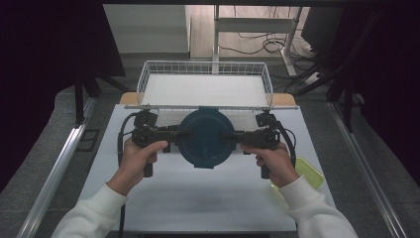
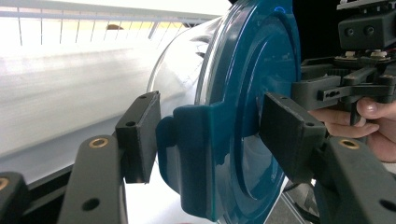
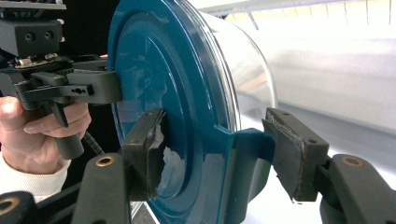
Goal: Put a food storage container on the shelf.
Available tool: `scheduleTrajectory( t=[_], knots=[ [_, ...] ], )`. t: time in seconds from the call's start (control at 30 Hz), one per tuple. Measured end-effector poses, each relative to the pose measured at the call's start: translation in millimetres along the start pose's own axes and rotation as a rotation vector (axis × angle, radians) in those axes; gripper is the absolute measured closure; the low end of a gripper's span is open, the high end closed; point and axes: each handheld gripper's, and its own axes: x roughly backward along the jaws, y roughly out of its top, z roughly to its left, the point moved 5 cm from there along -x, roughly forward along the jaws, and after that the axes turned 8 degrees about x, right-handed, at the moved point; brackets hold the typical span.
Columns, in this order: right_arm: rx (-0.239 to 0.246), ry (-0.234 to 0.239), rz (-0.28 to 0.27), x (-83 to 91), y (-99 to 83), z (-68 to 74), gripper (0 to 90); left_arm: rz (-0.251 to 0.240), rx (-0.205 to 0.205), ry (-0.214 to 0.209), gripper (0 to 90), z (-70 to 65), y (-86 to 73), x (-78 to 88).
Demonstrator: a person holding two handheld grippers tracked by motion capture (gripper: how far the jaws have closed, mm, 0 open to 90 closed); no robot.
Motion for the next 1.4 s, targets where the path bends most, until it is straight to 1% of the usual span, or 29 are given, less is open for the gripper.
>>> scheduleTrajectory(
  t=[0.13,0.17,0.27,0.3,0.4,0.43,0.73,0.9,1.13,1.3,1.37,1.4],
  knots=[
    [0.004,0.002,-0.009,1.5,6.1,-0.7,39.4,-0.01,-0.009,0.003,40.1,-2.6,6.3,0.9],
    [0.006,0.006,-0.015,2.7,10.4,-0.2,39.4,-0.013,-0.012,0.002,40.2,-3.5,8.9,1.5],
    [0.013,0.004,-0.019,3.9,14.4,-0.1,39.5,-0.022,-0.016,-0.002,40.3,-4.9,14.8,2.4],
    [0.015,0.006,-0.028,4.7,18.4,-0.6,39.4,-0.03,-0.021,-0.005,40.6,-6.0,18.9,2.8],
    [0.022,0.005,-0.033,5.7,21.8,-0.8,39.5,-0.036,-0.022,-0.011,40.9,-6.9,22.7,3.0],
    [0.025,0.005,-0.034,6.9,24.8,-0.7,39.5,-0.035,-0.027,-0.013,41.0,-7.0,25.0,2.9],
    [0.034,-0.001,-0.036,8.4,34.4,-2.9,39.5,-0.035,-0.029,-0.016,41.0,-7.6,35.0,1.1],
    [0.047,-0.013,-0.032,9.2,42.6,-3.5,39.5,-0.028,-0.033,-0.029,41.1,-4.9,42.6,-0.4],
    [0.048,-0.017,-0.028,8.6,51.8,-6.3,39.5,-0.032,-0.025,-0.031,41.0,-4.3,51.4,-2.3],
    [0.046,-0.021,-0.027,9.5,59.3,-8.6,39.5,-0.029,-0.025,-0.035,41.0,-4.2,58.4,-4.3],
    [0.051,-0.023,-0.029,10.3,62.1,-9.2,39.5,-0.025,-0.036,-0.037,41.1,-4.2,62.2,-4.6],
    [0.052,-0.024,-0.029,10.7,63.3,-9.3,39.5,-0.026,-0.034,-0.039,41.0,-4.7,63.6,-4.9]
  ],
)
